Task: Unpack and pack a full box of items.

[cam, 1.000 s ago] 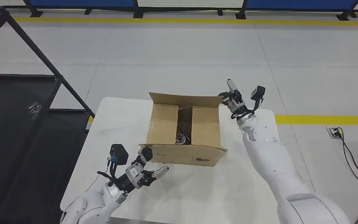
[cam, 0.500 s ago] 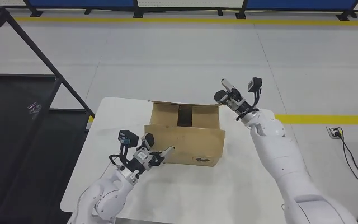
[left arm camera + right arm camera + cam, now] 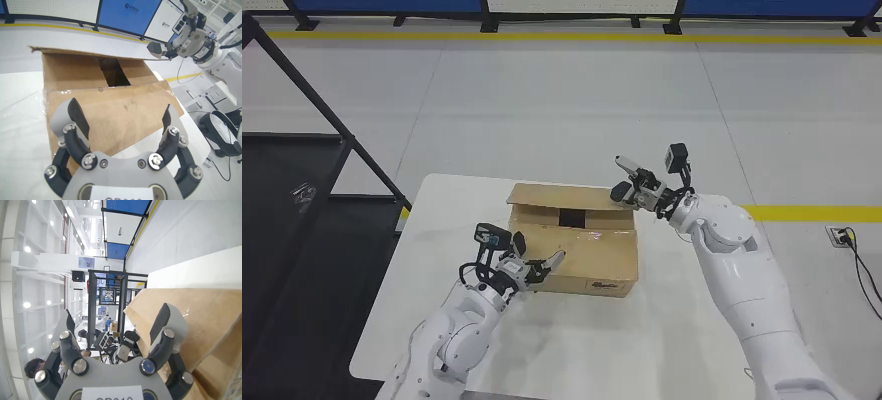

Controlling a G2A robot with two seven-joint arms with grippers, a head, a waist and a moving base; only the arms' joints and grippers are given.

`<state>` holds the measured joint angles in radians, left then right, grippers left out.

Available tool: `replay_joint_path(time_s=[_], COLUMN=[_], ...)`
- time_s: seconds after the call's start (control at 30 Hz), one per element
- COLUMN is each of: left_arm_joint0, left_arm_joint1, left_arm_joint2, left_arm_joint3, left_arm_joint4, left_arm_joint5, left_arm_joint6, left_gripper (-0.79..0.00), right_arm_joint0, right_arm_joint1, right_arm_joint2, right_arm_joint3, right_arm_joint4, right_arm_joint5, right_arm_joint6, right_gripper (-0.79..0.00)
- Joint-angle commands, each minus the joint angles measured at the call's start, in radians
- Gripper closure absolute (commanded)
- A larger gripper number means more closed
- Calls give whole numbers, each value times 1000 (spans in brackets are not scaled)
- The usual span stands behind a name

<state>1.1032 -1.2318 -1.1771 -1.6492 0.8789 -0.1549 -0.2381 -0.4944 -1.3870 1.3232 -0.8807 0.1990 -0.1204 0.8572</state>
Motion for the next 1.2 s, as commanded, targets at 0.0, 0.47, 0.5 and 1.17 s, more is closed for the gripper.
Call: replay_joint_path(time_s=[0.0, 0.47, 0.5, 1.17], left_arm_joint0=[-8, -21, -12, 164], left_arm_joint1=[-3, -12, -11, 11], left_arm_joint2=[10, 6, -9, -249], left_arm_joint3=[5, 7, -2, -58], left_arm_joint4=[6, 0, -8, -220], left_arm_joint5=[5, 11, 10, 42], left_arm_joint6=[1, 36, 41, 86], left_gripper=[-785, -785, -785, -785], right_arm_joint0=[-30, -206, -206, -181], right_arm_joint1=[6, 27, 28, 25], right_arm_joint2=[0, 20, 20, 5], right_arm_joint3=[-50, -170, -166, -110], right_arm_joint4=[-19, 38, 39, 77], right_arm_joint5=[46, 51, 47, 30], right_arm_joint6=[5, 13, 12, 18], right_gripper=[-785, -785, -785, -785])
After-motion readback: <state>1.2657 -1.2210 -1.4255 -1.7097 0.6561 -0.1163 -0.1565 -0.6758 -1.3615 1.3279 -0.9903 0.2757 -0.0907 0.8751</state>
